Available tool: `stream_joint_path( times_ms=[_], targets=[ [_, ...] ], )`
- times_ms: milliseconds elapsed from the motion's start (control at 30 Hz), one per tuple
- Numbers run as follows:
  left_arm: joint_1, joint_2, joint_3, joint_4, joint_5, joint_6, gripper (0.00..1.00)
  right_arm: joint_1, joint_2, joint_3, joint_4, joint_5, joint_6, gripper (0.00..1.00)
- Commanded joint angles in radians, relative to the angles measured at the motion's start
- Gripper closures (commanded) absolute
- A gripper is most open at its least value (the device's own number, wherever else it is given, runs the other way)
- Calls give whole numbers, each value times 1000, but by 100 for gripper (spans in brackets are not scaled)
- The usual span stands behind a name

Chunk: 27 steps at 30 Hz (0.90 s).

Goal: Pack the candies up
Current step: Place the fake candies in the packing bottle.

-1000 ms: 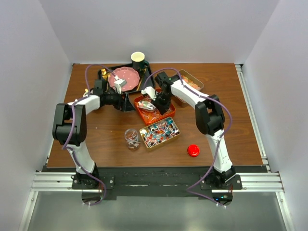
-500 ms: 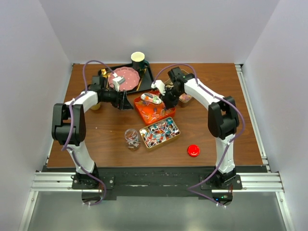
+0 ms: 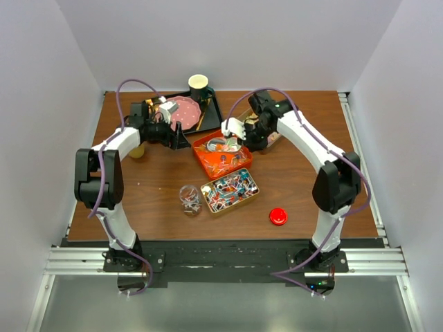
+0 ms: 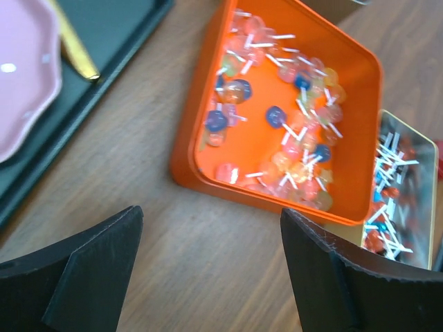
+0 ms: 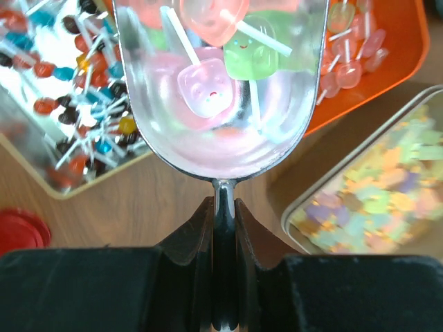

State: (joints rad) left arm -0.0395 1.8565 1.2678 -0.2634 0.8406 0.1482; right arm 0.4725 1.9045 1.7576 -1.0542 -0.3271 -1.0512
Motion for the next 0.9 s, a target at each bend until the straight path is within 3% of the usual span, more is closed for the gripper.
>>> stream_joint_path(
  times_ms=[0, 367, 633, 867],
  targets=[
    [3, -25, 35, 65, -74, -62, 14, 58, -81, 59, -160, 101, -219, 100],
    [0, -100, -54, 153, -60, -141, 17, 251, -2, 255, -335, 275, -276, 100],
    [1, -169, -205, 374, -17, -311, 16, 360, 31, 332, -412, 377, -340, 100],
    [0, -181, -229, 427, -35, -315, 16, 431, 83, 407, -497, 494, -427, 100]
  ],
)
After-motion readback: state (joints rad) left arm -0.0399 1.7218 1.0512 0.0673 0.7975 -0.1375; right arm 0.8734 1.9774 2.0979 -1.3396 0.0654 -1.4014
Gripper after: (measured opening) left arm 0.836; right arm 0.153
